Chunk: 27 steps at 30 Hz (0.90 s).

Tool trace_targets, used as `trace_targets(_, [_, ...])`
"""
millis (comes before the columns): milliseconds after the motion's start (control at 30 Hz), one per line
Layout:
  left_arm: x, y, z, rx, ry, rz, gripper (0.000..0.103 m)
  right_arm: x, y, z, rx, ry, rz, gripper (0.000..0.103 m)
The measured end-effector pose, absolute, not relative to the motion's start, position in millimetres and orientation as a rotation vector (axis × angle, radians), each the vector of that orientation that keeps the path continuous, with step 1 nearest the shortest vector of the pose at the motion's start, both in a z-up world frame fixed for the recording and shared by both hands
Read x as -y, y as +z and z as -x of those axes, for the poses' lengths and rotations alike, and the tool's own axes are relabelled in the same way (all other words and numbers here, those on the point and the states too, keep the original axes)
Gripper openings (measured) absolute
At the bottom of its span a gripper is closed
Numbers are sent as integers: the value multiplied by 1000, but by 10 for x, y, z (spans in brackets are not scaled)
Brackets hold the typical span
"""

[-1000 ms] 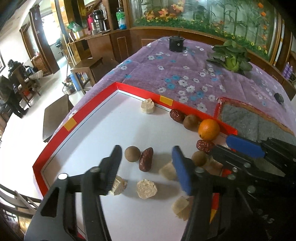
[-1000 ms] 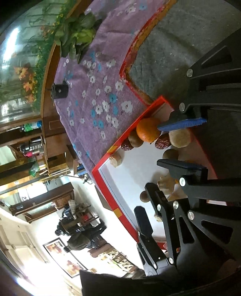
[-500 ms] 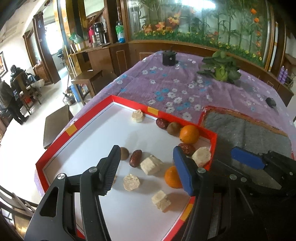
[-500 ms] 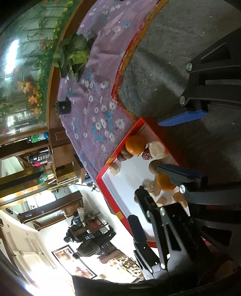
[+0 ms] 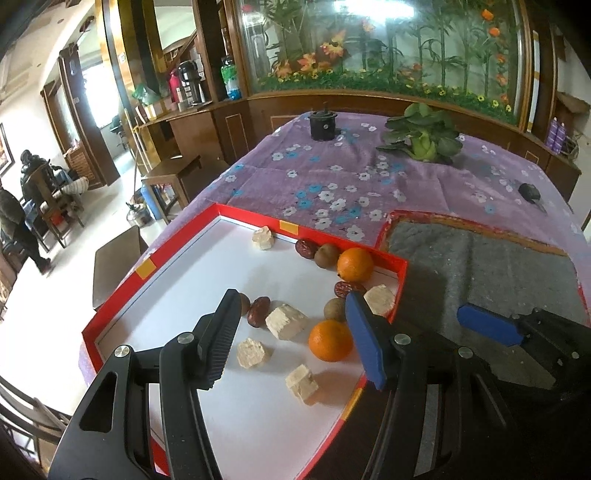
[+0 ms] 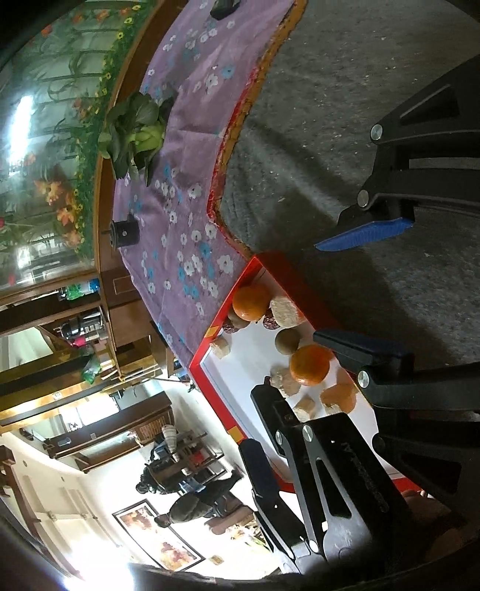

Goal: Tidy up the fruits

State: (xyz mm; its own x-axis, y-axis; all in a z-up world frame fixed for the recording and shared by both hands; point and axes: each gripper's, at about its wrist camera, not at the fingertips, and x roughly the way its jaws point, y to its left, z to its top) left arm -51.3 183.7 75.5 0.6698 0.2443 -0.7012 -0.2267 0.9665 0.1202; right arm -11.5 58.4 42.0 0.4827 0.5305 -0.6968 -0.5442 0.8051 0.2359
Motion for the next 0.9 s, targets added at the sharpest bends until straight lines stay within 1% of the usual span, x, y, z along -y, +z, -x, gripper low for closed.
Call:
trace_targets(367, [-1807, 790, 620, -777, 269, -23, 59, -619, 462, 270, -818, 653, 43, 43])
trace_targets(900, [-1801, 795, 650, -776, 273, -15, 59, -691, 443, 260, -831, 665, 64, 45])
